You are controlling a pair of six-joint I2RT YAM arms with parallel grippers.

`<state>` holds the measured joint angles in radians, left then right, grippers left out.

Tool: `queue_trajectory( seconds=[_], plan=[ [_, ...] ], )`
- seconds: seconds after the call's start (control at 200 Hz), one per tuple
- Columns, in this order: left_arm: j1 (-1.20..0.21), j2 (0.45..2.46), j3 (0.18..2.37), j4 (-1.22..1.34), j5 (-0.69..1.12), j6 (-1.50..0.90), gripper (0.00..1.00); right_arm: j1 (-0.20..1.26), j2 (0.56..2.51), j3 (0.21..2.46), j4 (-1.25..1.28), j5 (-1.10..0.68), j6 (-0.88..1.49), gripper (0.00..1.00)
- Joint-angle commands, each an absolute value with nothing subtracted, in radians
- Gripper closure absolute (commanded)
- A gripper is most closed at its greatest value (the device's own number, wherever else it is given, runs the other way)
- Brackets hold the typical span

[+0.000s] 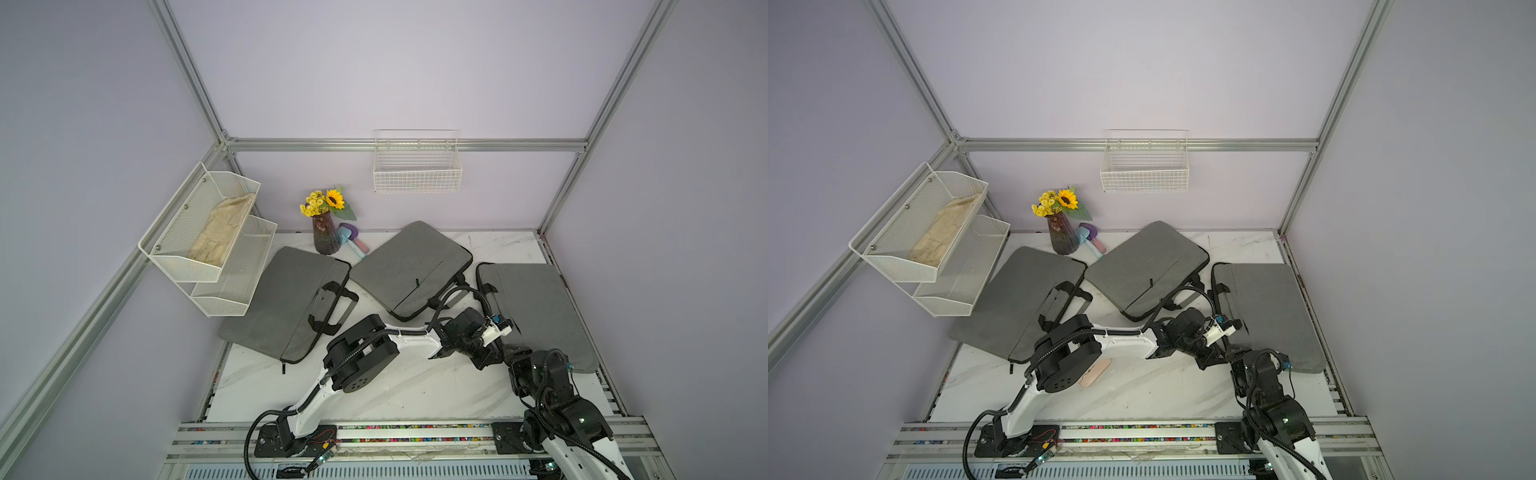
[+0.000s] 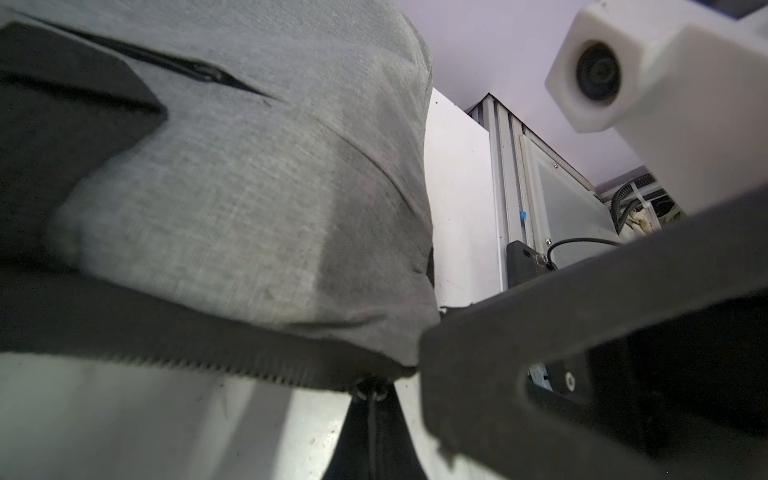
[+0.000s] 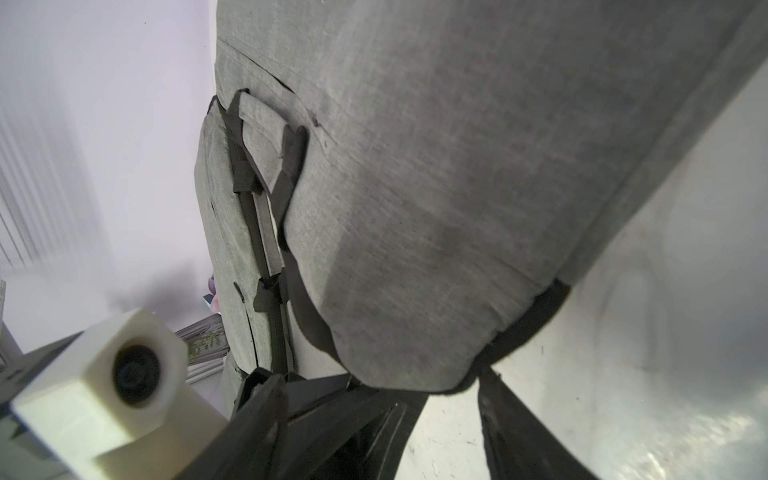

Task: Put the mouse into the laptop bag
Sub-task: Zip the zipper on the zippered laptop bag.

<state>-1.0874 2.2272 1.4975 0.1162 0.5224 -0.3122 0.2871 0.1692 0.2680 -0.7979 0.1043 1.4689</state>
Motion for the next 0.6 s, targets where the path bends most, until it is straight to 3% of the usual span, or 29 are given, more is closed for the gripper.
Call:
queue_trajectory(
  seconds=[0.0, 0.11, 0.215, 0.37, 0.595],
  plan=[
    [-1.089, 2.169, 1.597, 0.145, 0.576, -0.281, 1.0, 0.286, 0.193, 0.234, -0.734, 0.081, 1.528, 0.26],
    [-1.089, 2.156, 1.585, 0.149, 0.582, -0.284, 1.0, 0.286, 0.211, 0.245, -0.744, 0.144, 1.563, 0.29],
    [-1.091, 2.138, 1.567, 0.151, 0.58, -0.283, 1.0, 0.285, 0.228, 0.247, -0.741, 0.192, 1.596, 0.44],
    [-1.091, 2.111, 1.541, 0.157, 0.572, -0.281, 1.0, 0.286, 0.261, 0.256, -0.744, 0.279, 1.623, 0.5],
    [-1.091, 2.099, 1.527, 0.164, 0.561, -0.284, 1.0, 0.286, 0.298, 0.291, -0.756, 0.324, 1.604, 0.78]
  ],
)
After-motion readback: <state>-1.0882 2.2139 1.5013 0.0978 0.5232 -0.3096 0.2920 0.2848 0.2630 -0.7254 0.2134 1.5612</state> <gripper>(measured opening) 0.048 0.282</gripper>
